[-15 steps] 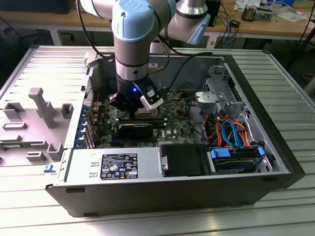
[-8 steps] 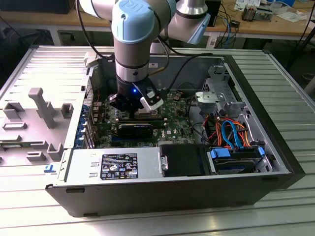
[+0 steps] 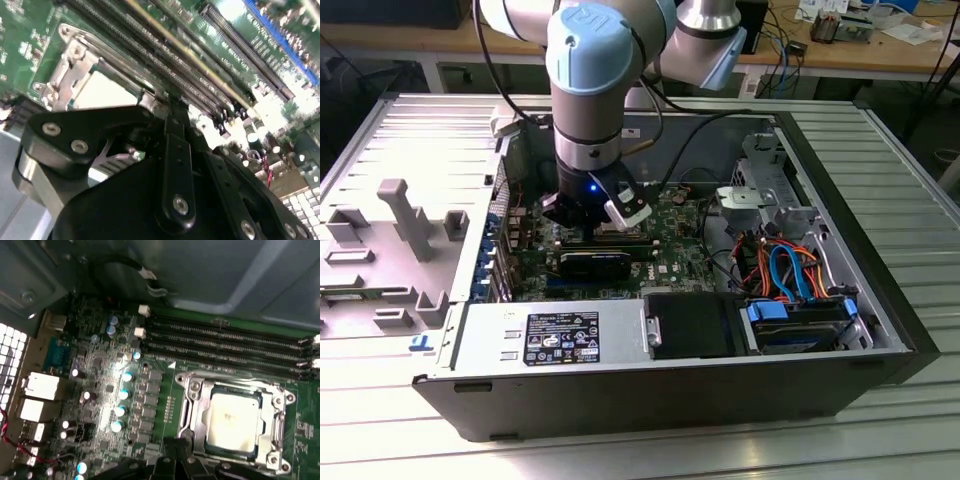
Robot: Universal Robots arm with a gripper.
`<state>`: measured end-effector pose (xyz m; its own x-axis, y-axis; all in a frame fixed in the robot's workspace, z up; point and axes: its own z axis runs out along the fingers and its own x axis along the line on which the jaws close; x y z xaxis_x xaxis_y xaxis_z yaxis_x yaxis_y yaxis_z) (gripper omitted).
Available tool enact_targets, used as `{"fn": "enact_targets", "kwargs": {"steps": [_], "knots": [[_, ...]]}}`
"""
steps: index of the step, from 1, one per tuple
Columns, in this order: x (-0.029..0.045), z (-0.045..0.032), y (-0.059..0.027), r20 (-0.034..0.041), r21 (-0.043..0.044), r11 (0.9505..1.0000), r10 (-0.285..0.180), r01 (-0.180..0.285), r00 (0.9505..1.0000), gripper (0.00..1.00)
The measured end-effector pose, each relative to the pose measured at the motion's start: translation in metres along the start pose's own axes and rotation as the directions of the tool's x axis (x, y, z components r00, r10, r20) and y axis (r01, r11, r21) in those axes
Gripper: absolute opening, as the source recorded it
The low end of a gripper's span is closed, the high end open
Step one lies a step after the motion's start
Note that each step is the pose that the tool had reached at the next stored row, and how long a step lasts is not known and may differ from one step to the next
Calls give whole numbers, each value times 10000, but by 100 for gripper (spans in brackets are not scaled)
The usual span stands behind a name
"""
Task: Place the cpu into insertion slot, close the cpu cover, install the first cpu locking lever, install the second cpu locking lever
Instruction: 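Install the second cpu locking lever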
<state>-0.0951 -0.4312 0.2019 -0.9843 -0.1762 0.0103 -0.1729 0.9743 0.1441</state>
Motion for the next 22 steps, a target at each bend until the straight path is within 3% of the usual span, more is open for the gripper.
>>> {"fn": "enact_targets", "kwargs": {"steps": [3, 6, 9, 11, 22], "knots": [[0, -25, 1, -19, 78, 10000, 3, -3, 10000, 11], [2, -103, 12, -30, 106, 9999, 6, -6, 10000, 11], [4, -254, 35, -29, 105, 9999, 7, -6, 10000, 11], [5, -422, 59, -31, 108, 9999, 7, -6, 10000, 11], [6, -458, 64, -29, 107, 9999, 7, -6, 10000, 11]]}}
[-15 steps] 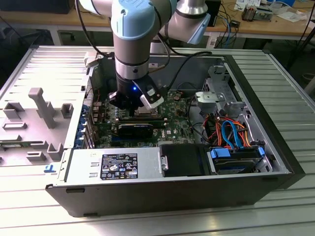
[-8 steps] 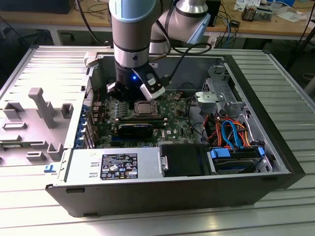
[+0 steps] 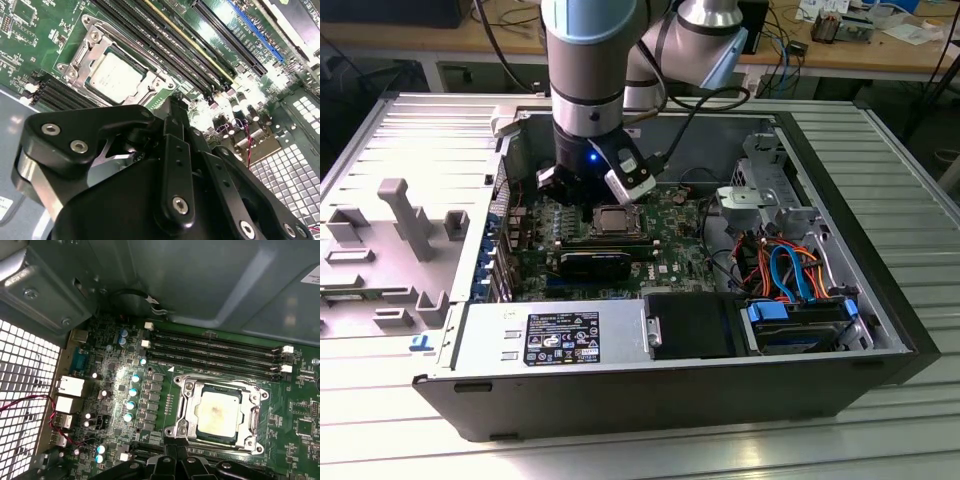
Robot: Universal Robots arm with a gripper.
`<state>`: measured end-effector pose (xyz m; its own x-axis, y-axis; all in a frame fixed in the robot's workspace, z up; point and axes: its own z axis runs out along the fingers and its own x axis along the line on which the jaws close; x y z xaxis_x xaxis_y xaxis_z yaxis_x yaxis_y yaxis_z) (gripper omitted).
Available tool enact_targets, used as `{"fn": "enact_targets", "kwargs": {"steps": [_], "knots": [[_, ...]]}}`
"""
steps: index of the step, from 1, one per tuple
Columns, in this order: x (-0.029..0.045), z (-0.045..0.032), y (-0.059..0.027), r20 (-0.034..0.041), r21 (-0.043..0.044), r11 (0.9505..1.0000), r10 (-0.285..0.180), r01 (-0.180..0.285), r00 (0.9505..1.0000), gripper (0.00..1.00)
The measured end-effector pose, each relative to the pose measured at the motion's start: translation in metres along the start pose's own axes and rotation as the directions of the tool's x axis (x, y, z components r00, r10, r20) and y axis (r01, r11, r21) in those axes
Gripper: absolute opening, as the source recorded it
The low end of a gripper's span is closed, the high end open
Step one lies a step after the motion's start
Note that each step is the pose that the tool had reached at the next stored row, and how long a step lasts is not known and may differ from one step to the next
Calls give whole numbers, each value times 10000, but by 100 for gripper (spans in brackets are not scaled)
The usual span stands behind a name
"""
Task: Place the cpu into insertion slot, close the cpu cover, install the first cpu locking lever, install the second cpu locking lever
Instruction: 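Install the second cpu locking lever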
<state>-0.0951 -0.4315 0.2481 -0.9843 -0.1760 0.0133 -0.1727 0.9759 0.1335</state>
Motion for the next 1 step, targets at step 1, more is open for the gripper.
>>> {"fn": "enact_targets", "kwargs": {"steps": [1], "knots": [[0, -1, 0, 0, 0, 10000, 0, 0, 10000, 11]]}}
